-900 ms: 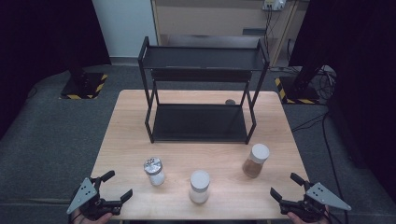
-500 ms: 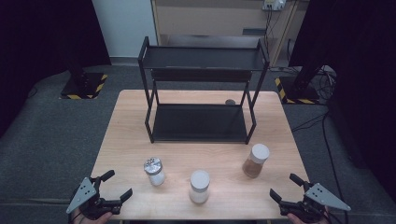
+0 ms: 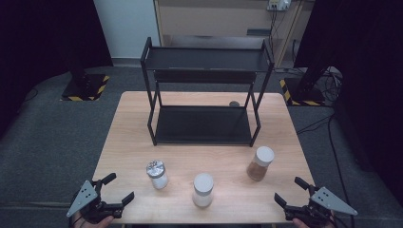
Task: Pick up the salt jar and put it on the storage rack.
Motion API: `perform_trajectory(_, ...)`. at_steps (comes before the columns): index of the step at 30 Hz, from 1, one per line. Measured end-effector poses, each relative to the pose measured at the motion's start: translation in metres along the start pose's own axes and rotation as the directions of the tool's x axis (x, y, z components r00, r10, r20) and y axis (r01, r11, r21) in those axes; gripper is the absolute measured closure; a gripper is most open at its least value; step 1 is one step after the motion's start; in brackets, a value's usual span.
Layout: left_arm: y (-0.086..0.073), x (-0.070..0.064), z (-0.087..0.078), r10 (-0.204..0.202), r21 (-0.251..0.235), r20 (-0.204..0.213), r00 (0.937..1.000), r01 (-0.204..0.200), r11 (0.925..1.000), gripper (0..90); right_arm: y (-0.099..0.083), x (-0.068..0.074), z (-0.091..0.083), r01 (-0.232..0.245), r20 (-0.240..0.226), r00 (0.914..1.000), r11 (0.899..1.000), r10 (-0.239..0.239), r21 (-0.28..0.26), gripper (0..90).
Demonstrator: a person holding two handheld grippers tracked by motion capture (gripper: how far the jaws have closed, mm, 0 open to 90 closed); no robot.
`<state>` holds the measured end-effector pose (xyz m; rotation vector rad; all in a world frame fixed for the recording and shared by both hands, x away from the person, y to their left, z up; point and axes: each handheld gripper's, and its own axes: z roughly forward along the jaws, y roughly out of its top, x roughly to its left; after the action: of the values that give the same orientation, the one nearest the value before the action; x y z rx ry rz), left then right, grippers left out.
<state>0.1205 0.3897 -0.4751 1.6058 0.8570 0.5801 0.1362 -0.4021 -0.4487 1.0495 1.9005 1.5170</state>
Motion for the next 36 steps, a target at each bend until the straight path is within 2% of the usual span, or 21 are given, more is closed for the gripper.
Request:
perform_trajectory(6,0.006,0.000,0.002,-0.003,0.002,0.000,1.0000,0.003,1.0000,0.2,-0.001,0.000,0.000,-0.004,0.001,1.0000,1.000,0.004,-0.003,1.7)
perform_trajectory(22,0.034,-0.006,0.003,0.028,0.036,-0.054,0.9982,-0.026,0.9990,0.1,-0.001,-0.001,-0.001,-0.013,0.003,0.9999,1.000,0.013,-0.010,2.1)
perform_trajectory(36,0.050,-0.010,0.013,0.044,0.073,-0.039,0.9983,-0.041,0.9965,0.0,-0.002,-0.002,-0.002,-0.015,0.004,0.9999,1.000,0.015,-0.018,2.2)
